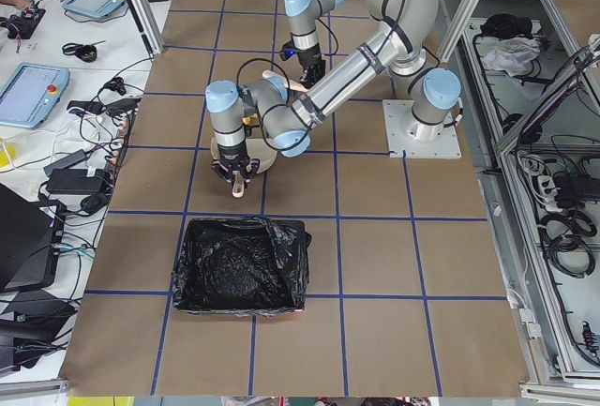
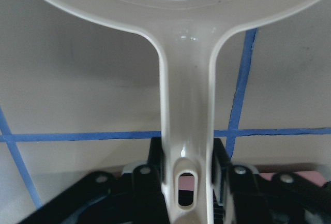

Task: Sweep and dump trash in nearest bin
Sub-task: 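Sweep the yellow toys into the dustpan with the brush in the right gripper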

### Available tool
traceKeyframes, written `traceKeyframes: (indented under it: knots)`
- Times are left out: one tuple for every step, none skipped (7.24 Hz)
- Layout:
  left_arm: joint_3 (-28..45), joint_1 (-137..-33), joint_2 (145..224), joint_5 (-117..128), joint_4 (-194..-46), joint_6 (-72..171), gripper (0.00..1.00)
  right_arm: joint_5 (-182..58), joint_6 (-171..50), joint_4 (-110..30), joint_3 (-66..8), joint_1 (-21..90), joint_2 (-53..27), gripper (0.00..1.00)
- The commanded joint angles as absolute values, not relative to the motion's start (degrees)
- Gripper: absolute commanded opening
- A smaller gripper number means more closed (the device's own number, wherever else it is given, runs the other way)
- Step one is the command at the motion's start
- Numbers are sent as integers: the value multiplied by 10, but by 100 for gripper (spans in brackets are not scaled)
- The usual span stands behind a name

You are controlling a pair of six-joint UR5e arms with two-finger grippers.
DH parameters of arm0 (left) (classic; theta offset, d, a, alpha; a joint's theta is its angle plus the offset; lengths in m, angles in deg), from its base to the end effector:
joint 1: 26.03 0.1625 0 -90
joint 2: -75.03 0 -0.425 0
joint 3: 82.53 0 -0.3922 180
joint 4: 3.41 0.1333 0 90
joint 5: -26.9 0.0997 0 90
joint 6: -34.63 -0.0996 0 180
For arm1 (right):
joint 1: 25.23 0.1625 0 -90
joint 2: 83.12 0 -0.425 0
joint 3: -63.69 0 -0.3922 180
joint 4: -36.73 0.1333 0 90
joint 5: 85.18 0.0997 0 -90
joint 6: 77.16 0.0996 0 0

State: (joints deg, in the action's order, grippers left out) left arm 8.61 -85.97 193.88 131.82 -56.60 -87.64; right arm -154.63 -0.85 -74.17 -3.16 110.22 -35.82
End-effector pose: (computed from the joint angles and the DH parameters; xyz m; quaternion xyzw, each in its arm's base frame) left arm 0.2350 -0.6210 0.2550 0.7079 0.6918 0.1117 0.0883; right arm 0.6594 -0.4130 0.2527 0.2598 0.9490 0.1502 0.0969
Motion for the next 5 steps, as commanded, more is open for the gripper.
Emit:
traceKeyframes:
  knots:
    - [117, -875, 1925, 1319, -551, -889, 0, -1545, 9, -741, -2, 1117, -392, 0]
    - [139, -879, 1925, 1322, -492, -890, 0, -1544, 10, -741, -1, 1117, -394, 0]
    - [142, -879, 1925, 1322, -482, -890, 0, -1543, 9, -745, 1, 1117, -398, 0]
    - [141, -879, 1928, 1322, -481, -889, 0, -1547, -12, -758, 13, 1116, -415, 0]
    - [140, -879, 1927, 1323, -481, -889, 0, -1546, -64, -768, 35, 1113, -435, 0]
